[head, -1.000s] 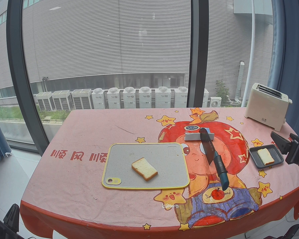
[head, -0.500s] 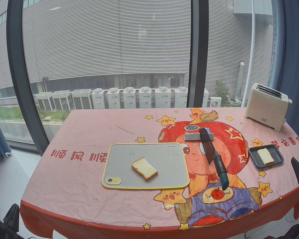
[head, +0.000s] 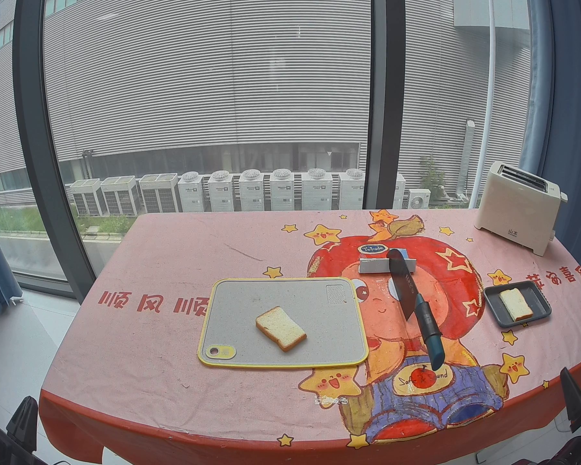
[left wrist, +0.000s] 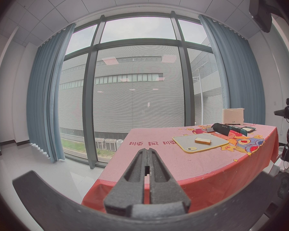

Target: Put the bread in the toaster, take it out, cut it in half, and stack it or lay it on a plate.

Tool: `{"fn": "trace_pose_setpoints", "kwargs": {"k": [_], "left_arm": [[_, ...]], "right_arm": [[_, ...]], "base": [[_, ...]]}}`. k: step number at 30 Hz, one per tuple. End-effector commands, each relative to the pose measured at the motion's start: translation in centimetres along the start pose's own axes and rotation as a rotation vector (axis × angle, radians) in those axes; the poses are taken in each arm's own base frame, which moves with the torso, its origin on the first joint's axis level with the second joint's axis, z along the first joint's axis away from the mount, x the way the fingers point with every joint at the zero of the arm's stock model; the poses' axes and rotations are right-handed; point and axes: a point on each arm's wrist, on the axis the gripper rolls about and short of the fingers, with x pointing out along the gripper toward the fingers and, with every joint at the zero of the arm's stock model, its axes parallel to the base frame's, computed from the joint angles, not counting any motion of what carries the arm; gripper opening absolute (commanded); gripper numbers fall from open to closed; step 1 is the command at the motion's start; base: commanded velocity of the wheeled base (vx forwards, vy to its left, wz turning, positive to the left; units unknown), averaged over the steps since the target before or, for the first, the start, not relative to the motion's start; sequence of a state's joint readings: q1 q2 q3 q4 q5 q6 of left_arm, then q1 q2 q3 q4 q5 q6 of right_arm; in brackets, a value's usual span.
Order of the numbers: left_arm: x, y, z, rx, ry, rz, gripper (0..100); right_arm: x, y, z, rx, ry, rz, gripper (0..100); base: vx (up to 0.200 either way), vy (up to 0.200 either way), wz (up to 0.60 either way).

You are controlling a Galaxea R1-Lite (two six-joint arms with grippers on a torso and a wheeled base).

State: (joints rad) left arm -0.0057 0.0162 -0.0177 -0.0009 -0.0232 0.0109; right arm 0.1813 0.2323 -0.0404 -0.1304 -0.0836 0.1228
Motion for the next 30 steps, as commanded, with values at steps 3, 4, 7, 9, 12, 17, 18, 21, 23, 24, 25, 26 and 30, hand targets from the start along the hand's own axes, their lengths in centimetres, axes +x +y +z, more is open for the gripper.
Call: {"fn": "trace_pose_setpoints", "kwargs": {"k": [3, 4, 7, 9, 12, 17, 18, 21, 23, 24, 25, 26, 30], "left_arm": [[0.0, 0.0, -0.5, 0.000, 0.001, 0.000, 0], [0.0, 0.0, -0.5, 0.000, 0.001, 0.000, 0], [0.0, 0.0, -0.5, 0.000, 0.001, 0.000, 0], [0.0, 0.0, -0.5, 0.000, 0.001, 0.000, 0], [0.0, 0.0, -0.5, 0.000, 0.001, 0.000, 0], [0.0, 0.0, -0.5, 0.000, 0.001, 0.000, 0], [0.0, 0.0, -0.5, 0.000, 0.001, 0.000, 0], [0.0, 0.0, -0.5, 0.000, 0.001, 0.000, 0], [0.0, 0.0, -0.5, 0.000, 0.001, 0.000, 0], [0.0, 0.0, -0.5, 0.000, 0.001, 0.000, 0], [0.0, 0.0, -0.5, 0.000, 0.001, 0.000, 0], [0.0, 0.0, -0.5, 0.000, 0.001, 0.000, 0], [0.0, 0.0, -0.5, 0.000, 0.001, 0.000, 0]], "right_arm": [[-1.0, -0.2, -2.2, -0.049, -0.015, 0.025, 100], [-1.0, -0.2, -2.2, -0.051, -0.016, 0.025, 100], [-1.0, -0.1, -2.2, -0.057, -0.017, 0.038, 100], [-1.0, -0.1, -2.2, -0.071, -0.015, 0.039, 100], [-1.0, -0.2, -2.7, -0.124, 0.034, 0.034, 100], [-1.1, -0.1, -2.7, -0.123, 0.035, -0.004, 100], [-1.1, -0.1, -2.7, -0.122, 0.031, -0.032, 100], [-1.2, 0.1, -2.8, -0.128, 0.006, -0.121, 100], [-1.4, 0.1, -2.9, -0.132, -0.017, -0.129, 100], [-1.7, 0.1, -3.0, -0.134, -0.054, -0.104, 100], [-1.7, 0.1, -3.0, -0.128, -0.061, -0.105, 100], [-1.7, 0.1, -3.0, -0.126, -0.064, -0.105, 100], [-1.7, 0.1, -3.0, -0.128, -0.063, -0.101, 100]], "base": [[0.000, 0.000, 0.00], [0.000, 0.000, 0.00], [0.000, 0.000, 0.00], [0.000, 0.000, 0.00], [0.000, 0.000, 0.00], [0.000, 0.000, 0.00], [0.000, 0.000, 0.00], [0.000, 0.000, 0.00], [0.000, 0.000, 0.00], [0.000, 0.000, 0.00], [0.000, 0.000, 0.00], [0.000, 0.000, 0.00], [0.000, 0.000, 0.00]]}}
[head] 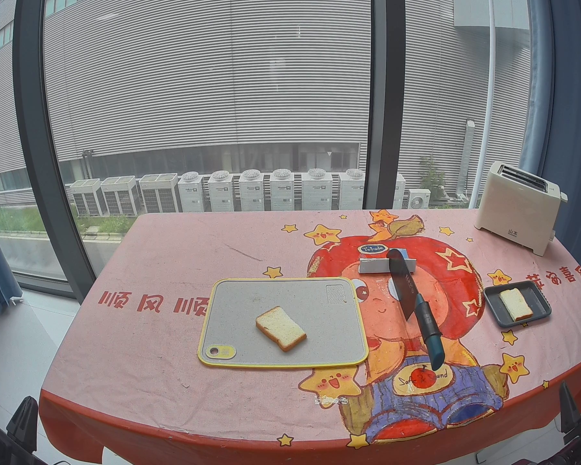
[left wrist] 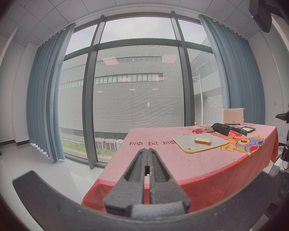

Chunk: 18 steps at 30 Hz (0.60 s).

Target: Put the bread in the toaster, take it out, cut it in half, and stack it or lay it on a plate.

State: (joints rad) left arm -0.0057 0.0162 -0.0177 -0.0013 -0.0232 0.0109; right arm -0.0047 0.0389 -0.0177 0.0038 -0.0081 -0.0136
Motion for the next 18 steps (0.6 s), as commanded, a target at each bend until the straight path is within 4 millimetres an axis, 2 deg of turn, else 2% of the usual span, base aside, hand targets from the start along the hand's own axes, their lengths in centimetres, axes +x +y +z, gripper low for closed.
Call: {"fn": "trace_pose_setpoints", "kwargs": {"k": [1, 18], "left_arm": [[0.01, 0.00, -0.52, 0.000, 0.001, 0.000, 0], [0.01, -0.01, -0.52, 0.000, 0.001, 0.001, 0]], "right_arm": [[-0.16, 0.00, -0.57, -0.003, -0.022, 0.009, 100], [-0.16, 0.04, -0.57, 0.003, -0.022, 0.023, 100]], "base": [[0.000, 0.000, 0.00], [0.000, 0.000, 0.00]]}}
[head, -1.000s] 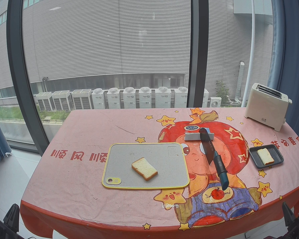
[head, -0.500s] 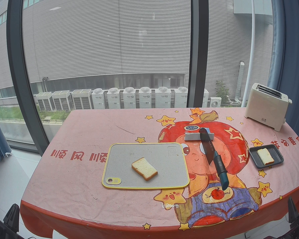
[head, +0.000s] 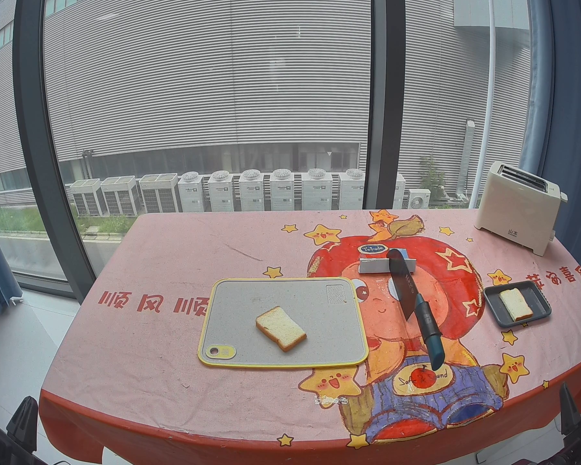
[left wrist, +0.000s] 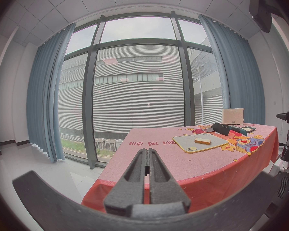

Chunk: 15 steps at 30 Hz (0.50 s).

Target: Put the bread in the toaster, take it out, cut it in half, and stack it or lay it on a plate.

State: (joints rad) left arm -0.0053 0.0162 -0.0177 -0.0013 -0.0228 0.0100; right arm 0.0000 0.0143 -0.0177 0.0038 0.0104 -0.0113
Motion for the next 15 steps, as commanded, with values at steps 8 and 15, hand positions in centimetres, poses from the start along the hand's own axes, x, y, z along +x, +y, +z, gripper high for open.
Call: {"fn": "trace_pose_setpoints", "kwargs": {"k": [8, 15], "left_arm": [[0.01, 0.02, -0.52, -0.025, 0.001, 0.016, 100], [0.01, 0.02, -0.48, -0.007, -0.003, 0.014, 100]], "right_arm": [[0.02, 0.01, -0.53, 0.001, 0.004, 0.000, 100], [0.02, 0.01, -0.51, 0.001, 0.003, 0.000, 100]], "base": [[0.000, 0.000, 0.00], [0.000, 0.000, 0.00]]}}
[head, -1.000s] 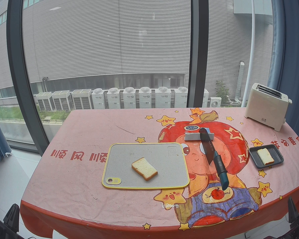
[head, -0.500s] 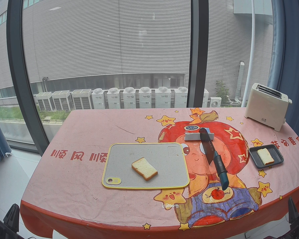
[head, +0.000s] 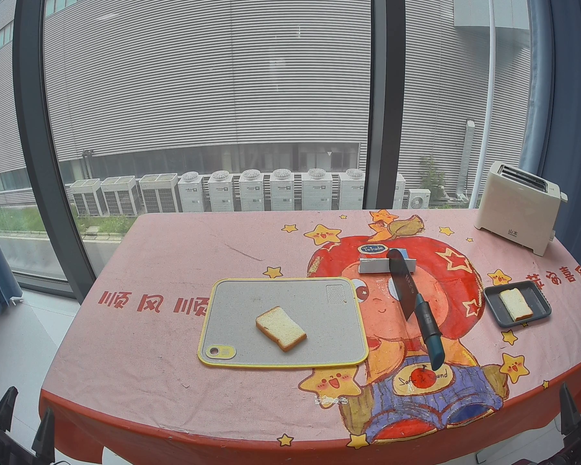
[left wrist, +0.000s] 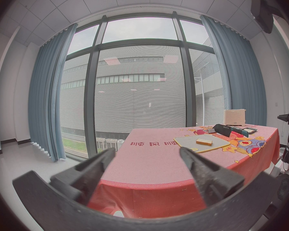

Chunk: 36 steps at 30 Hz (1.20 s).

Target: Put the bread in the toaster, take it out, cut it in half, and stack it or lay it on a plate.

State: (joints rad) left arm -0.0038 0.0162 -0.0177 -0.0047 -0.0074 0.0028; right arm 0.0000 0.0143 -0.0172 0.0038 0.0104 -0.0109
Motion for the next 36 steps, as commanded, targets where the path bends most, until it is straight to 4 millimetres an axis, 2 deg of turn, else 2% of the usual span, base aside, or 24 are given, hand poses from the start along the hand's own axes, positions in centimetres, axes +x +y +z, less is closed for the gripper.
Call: {"fn": "trace_pose_setpoints", "kwargs": {"k": [1, 23, 29, 33, 36], "left_arm": [[0.0, 0.0, -0.5, -0.001, 0.000, -0.001, 100], [0.0, 0.0, -0.3, 0.008, -0.020, -0.019, 100], [-0.2, 0.0, 1.7, -0.011, -0.219, -0.030, 100], [-0.2, -0.1, 1.7, 0.001, -0.218, -0.065, 100], [-0.3, -0.4, 2.2, 0.040, -0.220, -0.182, 100]], "right_arm": [[0.0, 0.0, -0.5, 0.000, 0.004, 0.000, 100], [0.0, 0.0, -0.5, 0.000, 0.004, 0.000, 100], [0.0, 0.0, -0.5, 0.000, 0.004, 0.000, 100], [0.0, 0.0, -0.5, 0.000, 0.004, 0.000, 100], [0.0, 0.0, -0.5, 0.000, 0.004, 0.000, 100]], "base": [[0.000, 0.000, 0.00], [0.000, 0.000, 0.00], [0.000, 0.000, 0.00], [0.000, 0.000, 0.00], [0.000, 0.000, 0.00]]}}
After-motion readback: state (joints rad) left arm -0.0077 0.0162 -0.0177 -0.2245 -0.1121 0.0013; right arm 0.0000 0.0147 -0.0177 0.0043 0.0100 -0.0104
